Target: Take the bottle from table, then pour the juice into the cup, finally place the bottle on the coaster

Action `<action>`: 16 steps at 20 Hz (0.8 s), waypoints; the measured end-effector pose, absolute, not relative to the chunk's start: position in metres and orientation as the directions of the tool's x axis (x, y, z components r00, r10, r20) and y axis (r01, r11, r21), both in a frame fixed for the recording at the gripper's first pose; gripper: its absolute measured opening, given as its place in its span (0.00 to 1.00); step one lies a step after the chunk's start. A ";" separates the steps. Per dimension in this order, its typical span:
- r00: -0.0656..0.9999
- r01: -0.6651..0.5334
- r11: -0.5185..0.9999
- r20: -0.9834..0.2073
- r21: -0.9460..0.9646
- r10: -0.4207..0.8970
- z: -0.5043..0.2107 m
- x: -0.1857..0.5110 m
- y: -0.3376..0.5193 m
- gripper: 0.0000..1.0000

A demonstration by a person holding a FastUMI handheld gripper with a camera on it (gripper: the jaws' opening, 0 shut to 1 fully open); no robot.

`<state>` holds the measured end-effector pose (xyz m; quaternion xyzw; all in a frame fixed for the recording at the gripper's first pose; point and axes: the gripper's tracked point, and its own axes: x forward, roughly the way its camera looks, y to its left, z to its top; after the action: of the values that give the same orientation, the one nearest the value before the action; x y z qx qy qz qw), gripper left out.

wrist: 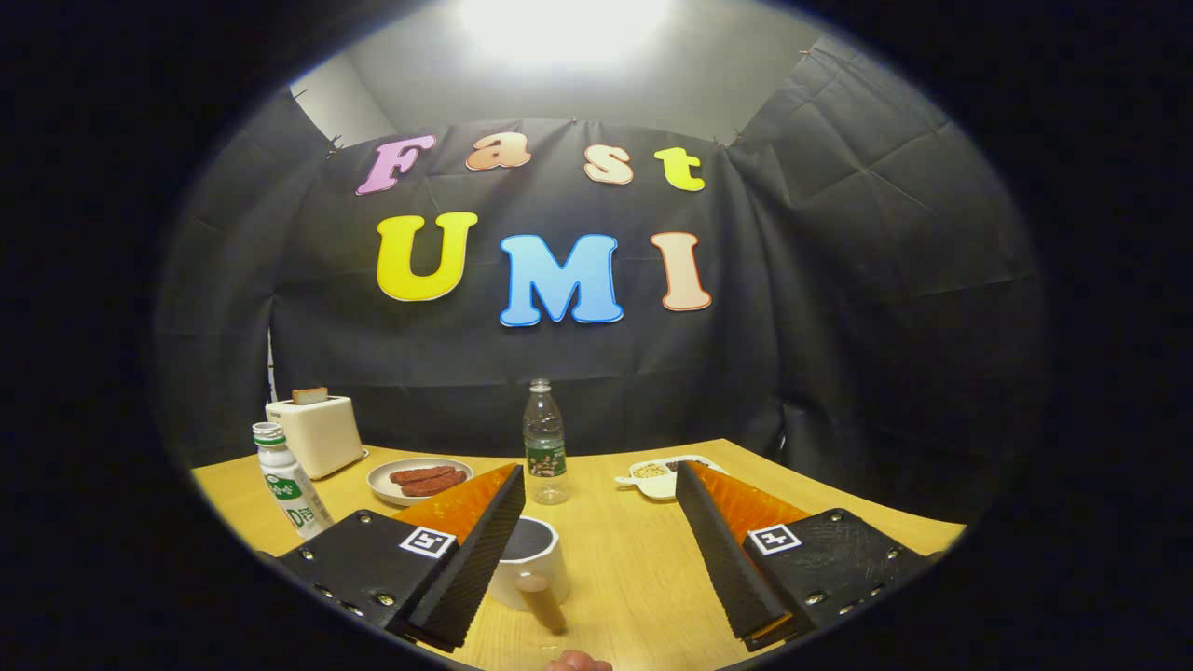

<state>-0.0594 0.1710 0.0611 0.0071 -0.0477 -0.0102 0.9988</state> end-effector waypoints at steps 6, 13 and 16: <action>0.988 -0.135 0.991 0.083 0.015 0.133 0.050 -0.069 0.256 0.99; 0.965 -0.251 0.968 0.086 0.006 0.249 0.043 -0.089 0.333 0.99; 0.954 -0.291 0.957 0.082 0.019 0.288 0.037 -0.094 0.361 0.99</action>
<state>-0.0942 0.3611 0.0371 0.0154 -0.0393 0.1464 0.9883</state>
